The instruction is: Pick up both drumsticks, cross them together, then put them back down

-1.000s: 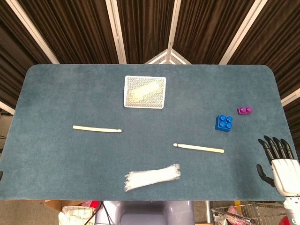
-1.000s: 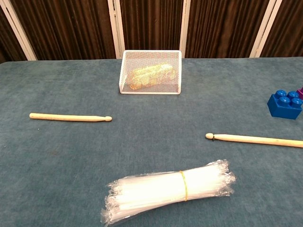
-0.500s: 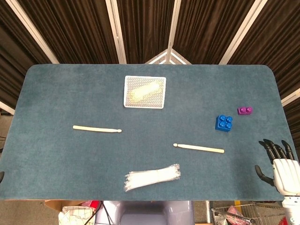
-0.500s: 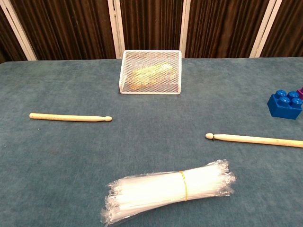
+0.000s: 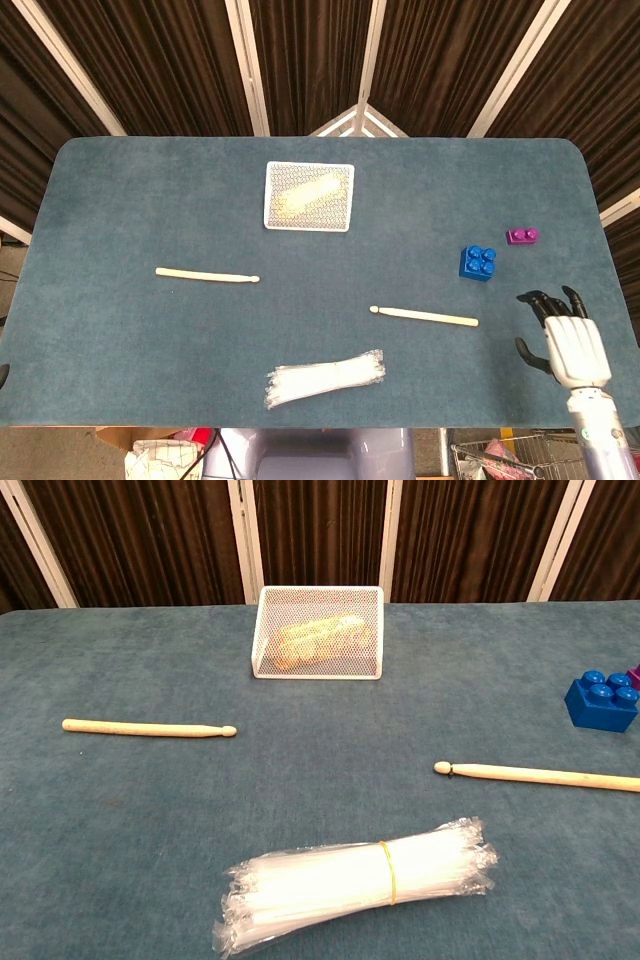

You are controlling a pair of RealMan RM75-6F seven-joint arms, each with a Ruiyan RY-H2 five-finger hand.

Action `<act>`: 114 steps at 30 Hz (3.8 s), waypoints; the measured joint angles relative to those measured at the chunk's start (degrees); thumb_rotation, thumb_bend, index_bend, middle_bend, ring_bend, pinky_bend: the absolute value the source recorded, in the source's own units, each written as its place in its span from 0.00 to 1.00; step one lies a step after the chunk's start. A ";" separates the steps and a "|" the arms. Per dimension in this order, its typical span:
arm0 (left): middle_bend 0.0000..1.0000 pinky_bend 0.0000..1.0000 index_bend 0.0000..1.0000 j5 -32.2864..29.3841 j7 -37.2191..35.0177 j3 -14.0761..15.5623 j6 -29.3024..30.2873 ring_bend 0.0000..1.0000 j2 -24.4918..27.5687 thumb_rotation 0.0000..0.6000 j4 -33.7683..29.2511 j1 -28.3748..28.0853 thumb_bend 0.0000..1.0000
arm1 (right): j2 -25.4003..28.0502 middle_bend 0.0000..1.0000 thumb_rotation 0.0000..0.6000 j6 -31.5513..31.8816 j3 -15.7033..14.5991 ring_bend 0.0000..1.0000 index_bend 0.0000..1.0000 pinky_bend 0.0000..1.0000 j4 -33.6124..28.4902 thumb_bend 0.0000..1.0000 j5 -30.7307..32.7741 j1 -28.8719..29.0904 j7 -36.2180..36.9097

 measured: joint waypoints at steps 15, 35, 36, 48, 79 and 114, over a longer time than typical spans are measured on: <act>0.00 0.02 0.07 -1.70 1.62 -0.58 -1.41 0.00 -0.76 1.00 0.28 -0.77 0.40 | -14.19 0.37 1.00 -6.15 4.59 0.34 0.41 0.10 -1.08 0.32 19.34 11.02 -24.61; 0.00 0.02 0.07 -3.90 1.65 -1.15 -2.87 0.00 -0.87 1.00 0.88 -1.36 0.40 | -23.14 0.44 1.00 -6.90 4.49 0.37 0.47 0.10 8.45 0.32 28.16 16.19 -28.78; 0.00 0.02 0.07 -3.90 1.84 -1.11 -3.00 0.00 -0.91 1.00 0.87 -1.42 0.40 | -23.16 0.44 1.00 -7.00 4.34 0.37 0.47 0.10 8.75 0.32 28.24 16.18 -28.60; 0.00 0.02 0.07 -4.12 3.05 -0.97 -3.31 0.00 -1.32 1.00 0.72 -1.68 0.40 | -26.01 0.47 1.00 -7.19 1.95 0.38 0.48 0.10 12.96 0.32 27.31 15.75 -26.26; 0.00 0.02 0.07 -4.84 4.24 -1.02 -3.72 0.00 -1.72 1.00 0.62 -2.04 0.40 | -29.39 0.53 1.00 -6.41 1.74 0.41 0.54 0.10 17.47 0.32 25.77 16.44 -27.13; 0.00 0.02 0.07 -5.22 4.45 -0.90 -3.90 0.00 -1.71 1.00 0.65 -2.10 0.40 | -31.07 0.56 1.00 -6.74 0.93 0.43 0.58 0.10 18.77 0.34 24.90 17.37 -31.17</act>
